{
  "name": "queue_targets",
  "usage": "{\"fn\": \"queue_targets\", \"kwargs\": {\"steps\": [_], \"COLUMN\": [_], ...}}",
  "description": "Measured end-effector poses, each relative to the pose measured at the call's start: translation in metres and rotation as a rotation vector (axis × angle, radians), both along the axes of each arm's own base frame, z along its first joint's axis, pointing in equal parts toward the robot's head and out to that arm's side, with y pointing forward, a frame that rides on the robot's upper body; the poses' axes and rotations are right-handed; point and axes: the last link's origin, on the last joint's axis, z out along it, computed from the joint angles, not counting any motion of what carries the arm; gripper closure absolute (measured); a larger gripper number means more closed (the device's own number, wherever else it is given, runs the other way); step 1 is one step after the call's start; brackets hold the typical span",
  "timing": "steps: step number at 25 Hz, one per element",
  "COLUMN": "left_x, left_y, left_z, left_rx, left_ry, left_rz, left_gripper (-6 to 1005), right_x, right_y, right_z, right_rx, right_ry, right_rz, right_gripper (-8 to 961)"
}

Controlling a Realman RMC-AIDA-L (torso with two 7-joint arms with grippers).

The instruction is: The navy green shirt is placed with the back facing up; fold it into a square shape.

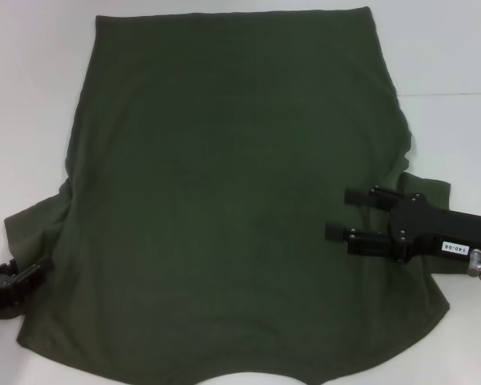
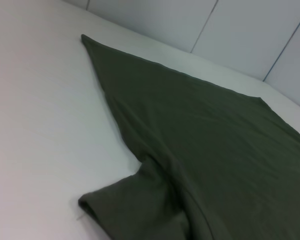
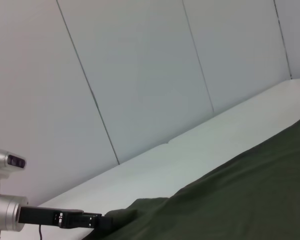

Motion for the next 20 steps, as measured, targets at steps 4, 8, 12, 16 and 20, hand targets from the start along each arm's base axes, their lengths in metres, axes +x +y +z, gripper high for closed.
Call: {"fn": "queue_targets", "kwargs": {"steps": [4,8,12,16,20], "left_x": [0.0006,0.0007,0.0005,0.0,0.0], "left_y": [0.0008,0.0015,0.0017,0.0018,0.0023], "left_z": [0.0,0.0002,0.0003,0.0005,0.002], "left_rx": [-0.001,0.0,0.001,0.003,0.005], "left_ry": [0.001,0.002,0.003,0.0,0.003], "left_rz": [-0.003,-0.003,-0.001,0.004,0.005], "left_gripper": [470,630,746,818,889], "right_x": [-0.0001,0.0003,0.0002,0.0004,0.0008], "right_y": [0.0001,-0.0002,-0.0003,-0.001,-0.0014], "right_z": [0.0002,0.0003,0.0003,0.0003,0.0003], "right_rx": [0.002,0.002,0.002,0.0,0.0], "right_ry": [0.002,0.002,0.003,0.004,0.004], "right_rz": [0.0,-0.002,-0.001,-0.001,-0.002], "right_gripper": [65,66,67,68,70]}}
